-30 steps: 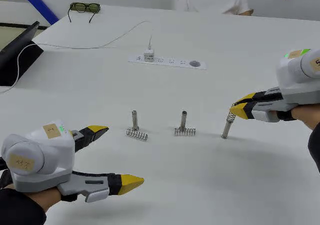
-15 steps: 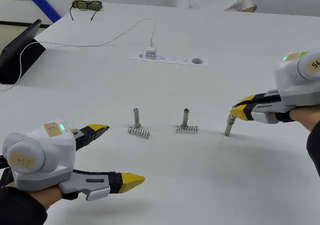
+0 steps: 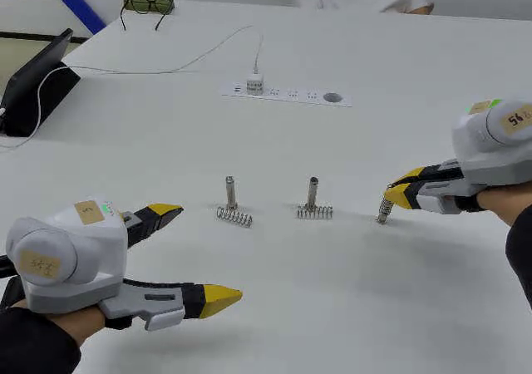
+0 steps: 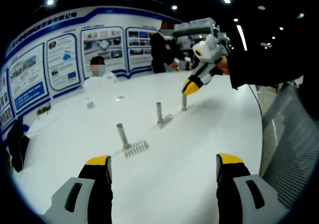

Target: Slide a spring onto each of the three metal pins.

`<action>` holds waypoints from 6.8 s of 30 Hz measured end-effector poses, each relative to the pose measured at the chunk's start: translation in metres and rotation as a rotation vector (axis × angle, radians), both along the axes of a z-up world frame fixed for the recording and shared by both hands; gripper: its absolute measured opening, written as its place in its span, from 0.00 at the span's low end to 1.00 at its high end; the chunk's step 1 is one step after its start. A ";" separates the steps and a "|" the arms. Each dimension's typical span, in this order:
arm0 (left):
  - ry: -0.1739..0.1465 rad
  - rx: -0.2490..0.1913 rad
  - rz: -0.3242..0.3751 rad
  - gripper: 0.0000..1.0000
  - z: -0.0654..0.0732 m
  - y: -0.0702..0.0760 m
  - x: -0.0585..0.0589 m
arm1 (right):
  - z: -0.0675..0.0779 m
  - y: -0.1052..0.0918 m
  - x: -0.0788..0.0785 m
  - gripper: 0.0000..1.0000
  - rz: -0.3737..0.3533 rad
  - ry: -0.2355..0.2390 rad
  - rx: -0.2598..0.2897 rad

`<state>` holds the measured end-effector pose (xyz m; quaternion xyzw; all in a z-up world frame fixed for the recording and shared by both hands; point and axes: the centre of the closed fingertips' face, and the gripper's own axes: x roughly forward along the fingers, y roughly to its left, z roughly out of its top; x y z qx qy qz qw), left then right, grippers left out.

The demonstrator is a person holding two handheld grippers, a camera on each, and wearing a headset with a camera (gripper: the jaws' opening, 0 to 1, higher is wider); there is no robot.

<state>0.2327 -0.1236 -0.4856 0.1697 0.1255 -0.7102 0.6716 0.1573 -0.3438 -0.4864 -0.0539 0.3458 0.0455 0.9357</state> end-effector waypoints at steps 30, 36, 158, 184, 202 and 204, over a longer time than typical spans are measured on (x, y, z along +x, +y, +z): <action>0.003 -0.003 -0.002 0.88 -0.001 0.000 0.001 | -0.008 0.003 -0.003 0.17 0.009 0.017 -0.014; 0.002 -0.005 -0.005 0.88 0.000 0.000 0.002 | -0.005 0.004 -0.002 0.22 0.012 0.004 -0.027; 0.012 0.021 0.011 0.87 -0.007 0.005 0.003 | -0.055 0.065 0.046 0.13 0.232 0.083 -0.009; 0.006 0.011 0.004 0.87 -0.003 0.004 0.002 | -0.017 0.070 0.045 0.12 0.256 0.039 -0.067; 0.004 0.004 0.002 0.87 -0.002 0.004 0.002 | -0.001 0.077 0.041 0.12 0.276 0.046 -0.079; 0.002 0.004 0.001 0.86 -0.002 0.004 0.002 | 0.003 0.080 0.040 0.12 0.284 0.044 -0.076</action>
